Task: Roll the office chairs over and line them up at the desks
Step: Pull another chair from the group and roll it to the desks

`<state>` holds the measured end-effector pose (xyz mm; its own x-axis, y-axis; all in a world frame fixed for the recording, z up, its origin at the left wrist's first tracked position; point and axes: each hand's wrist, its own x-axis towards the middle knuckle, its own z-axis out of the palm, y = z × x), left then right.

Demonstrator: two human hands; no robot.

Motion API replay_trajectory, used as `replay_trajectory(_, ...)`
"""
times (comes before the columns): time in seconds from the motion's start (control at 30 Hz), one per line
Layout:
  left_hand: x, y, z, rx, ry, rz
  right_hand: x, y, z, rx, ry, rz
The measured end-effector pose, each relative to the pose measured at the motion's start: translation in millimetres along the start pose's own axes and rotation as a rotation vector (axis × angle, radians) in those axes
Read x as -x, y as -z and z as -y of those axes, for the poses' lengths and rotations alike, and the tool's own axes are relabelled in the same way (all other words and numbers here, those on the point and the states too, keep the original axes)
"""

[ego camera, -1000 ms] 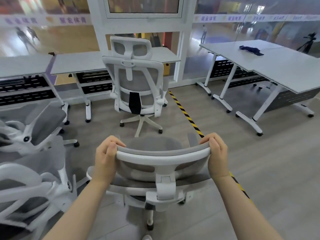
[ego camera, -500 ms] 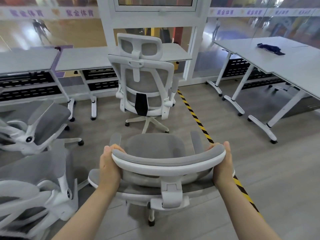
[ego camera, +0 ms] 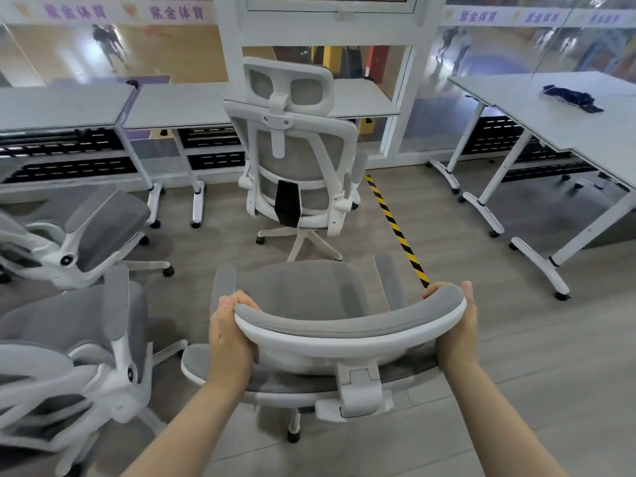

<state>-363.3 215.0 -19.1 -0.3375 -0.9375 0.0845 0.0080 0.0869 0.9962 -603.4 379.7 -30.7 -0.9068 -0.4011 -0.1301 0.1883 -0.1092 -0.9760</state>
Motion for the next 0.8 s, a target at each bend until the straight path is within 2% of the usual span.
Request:
replay_trajectory(0.37,-2.1,-38.7,2.7,0.017,0.002,-0.062,-35.1,24.6,2.7,0.033,0.012,0.042)
replay_trajectory(0.53,-5.7,-62.5,3.5,0.056,0.027,-0.087,-54.3,30.2,16.4,-0.007,-0.037,0.077)
replay_trajectory(0.8,-4.1,-93.0,11.0,0.070,0.049,-0.100,-89.6,46.6,20.3,0.048,0.004,0.074)
